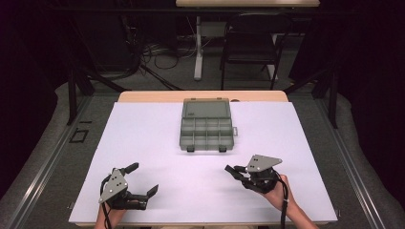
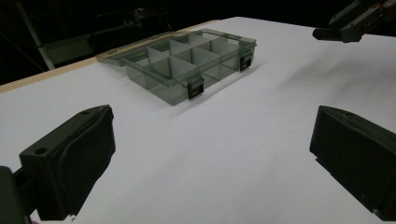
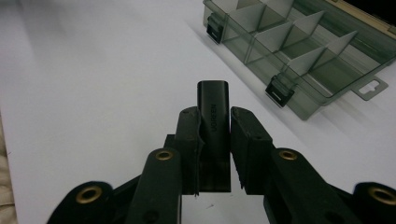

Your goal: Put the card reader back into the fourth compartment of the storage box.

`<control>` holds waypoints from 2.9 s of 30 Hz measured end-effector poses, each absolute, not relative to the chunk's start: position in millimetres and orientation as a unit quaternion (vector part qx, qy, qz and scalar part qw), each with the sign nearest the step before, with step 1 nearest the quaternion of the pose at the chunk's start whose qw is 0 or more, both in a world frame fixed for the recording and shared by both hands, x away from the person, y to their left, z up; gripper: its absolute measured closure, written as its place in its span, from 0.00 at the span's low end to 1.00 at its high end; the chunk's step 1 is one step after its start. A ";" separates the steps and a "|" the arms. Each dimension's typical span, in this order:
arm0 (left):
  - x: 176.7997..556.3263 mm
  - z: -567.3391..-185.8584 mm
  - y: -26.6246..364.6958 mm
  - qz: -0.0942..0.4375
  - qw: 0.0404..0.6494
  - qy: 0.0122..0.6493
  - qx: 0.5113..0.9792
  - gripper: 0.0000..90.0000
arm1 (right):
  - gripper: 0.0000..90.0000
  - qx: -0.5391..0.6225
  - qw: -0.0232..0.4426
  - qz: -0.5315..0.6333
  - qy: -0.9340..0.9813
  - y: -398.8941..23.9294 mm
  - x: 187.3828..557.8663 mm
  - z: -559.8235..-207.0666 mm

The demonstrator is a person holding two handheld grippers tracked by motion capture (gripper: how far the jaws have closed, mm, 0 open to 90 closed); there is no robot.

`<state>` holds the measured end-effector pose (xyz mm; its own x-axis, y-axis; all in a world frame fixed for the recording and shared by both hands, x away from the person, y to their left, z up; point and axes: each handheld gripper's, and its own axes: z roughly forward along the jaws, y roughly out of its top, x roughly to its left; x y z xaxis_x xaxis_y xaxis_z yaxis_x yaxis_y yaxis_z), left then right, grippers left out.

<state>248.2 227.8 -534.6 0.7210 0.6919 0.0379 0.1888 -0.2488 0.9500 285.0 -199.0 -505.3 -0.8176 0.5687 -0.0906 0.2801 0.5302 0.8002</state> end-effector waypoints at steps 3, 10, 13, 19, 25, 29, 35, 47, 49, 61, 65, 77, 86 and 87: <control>248.0 -534.6 227.5 0.233 0.539 0.290 0.756 0.00 | 0.81 0.252 0.179 0.417 0.855 -202.7 286.3 -503.4; 248.4 -534.7 227.6 0.233 0.538 0.290 0.756 0.00 | 0.81 0.261 0.187 0.419 0.849 -209.1 289.2 -500.7; 248.2 -534.7 227.3 0.234 0.537 0.289 0.757 0.00 | 0.81 0.263 0.190 0.418 0.849 -210.5 289.8 -500.4; 248.3 -534.7 228.5 0.235 0.535 0.293 0.756 0.00 | 0.81 0.267 0.197 0.419 0.845 -213.1 291.3 -497.9; 247.6 -534.4 228.5 0.235 0.537 0.292 0.756 0.00 | 0.81 0.273 0.203 0.419 0.842 -216.6 292.9 -496.0; 248.4 -534.6 228.4 0.236 0.536 0.294 0.756 0.00 | 0.81 0.276 0.209 0.420 0.839 -219.9 295.0 -493.5; 248.3 -534.7 227.9 0.235 0.535 0.291 0.757 0.00 | 0.81 0.281 0.213 0.420 0.836 -222.5 297.1 -492.0; 248.3 -534.7 227.8 0.236 0.537 0.294 0.755 0.00 | 0.81 0.292 0.228 0.422 0.828 -225.2 304.7 -484.6; 248.5 -534.7 227.9 0.237 0.536 0.293 0.755 0.00 | 0.81 0.293 0.228 0.422 0.827 -225.4 305.6 -484.0; 249.0 -535.0 227.2 0.236 0.535 0.292 0.757 0.00 | 0.81 0.301 0.235 0.420 0.823 -224.9 318.2 -480.1; 249.2 -535.2 227.5 0.235 0.534 0.294 0.757 0.00 | 0.81 0.303 0.235 0.417 0.824 -223.3 323.5 -480.6; 249.1 -535.3 227.5 0.235 0.534 0.293 0.757 0.00 | 0.81 0.308 0.237 0.413 0.824 -221.1 334.2 -477.9; 249.0 -535.1 227.5 0.236 0.535 0.293 0.757 0.00 | 0.81 0.311 0.234 0.408 0.826 -216.6 343.1 -476.5; 249.0 -535.1 227.5 0.236 0.535 0.293 0.757 0.00 | 0.81 0.311 0.234 0.408 0.826 -216.6 343.1 -476.5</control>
